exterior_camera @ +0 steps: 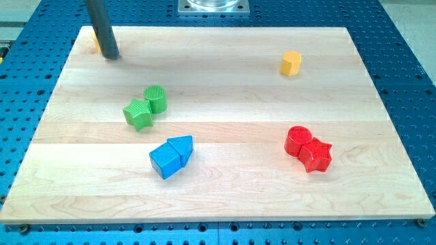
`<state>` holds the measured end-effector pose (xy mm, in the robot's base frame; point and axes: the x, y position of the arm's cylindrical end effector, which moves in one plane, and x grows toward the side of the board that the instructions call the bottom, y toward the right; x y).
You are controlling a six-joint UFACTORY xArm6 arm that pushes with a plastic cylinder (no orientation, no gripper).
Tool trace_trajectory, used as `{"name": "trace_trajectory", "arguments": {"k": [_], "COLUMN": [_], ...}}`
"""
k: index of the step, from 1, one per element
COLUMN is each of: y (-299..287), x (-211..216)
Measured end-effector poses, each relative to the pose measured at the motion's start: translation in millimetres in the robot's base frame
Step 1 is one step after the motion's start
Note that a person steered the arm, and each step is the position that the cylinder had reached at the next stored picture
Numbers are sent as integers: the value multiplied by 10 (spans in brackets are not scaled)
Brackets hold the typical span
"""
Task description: Bring the hexagon close to the right side of the heart
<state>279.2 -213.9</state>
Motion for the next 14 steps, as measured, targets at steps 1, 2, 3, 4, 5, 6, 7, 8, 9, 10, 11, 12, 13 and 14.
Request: {"name": "trace_trajectory", "arguments": {"k": [1, 2, 3, 4, 5, 6, 7, 8, 9, 10, 11, 12, 13, 14], "y": [165, 828, 1817, 3030, 3923, 4375, 4211, 3391, 2963, 3336, 3447, 2654, 1547, 1282], "x": [-11, -119, -222, -239, -221, 222, 370, 418, 353, 443, 542, 541, 541, 542]}}
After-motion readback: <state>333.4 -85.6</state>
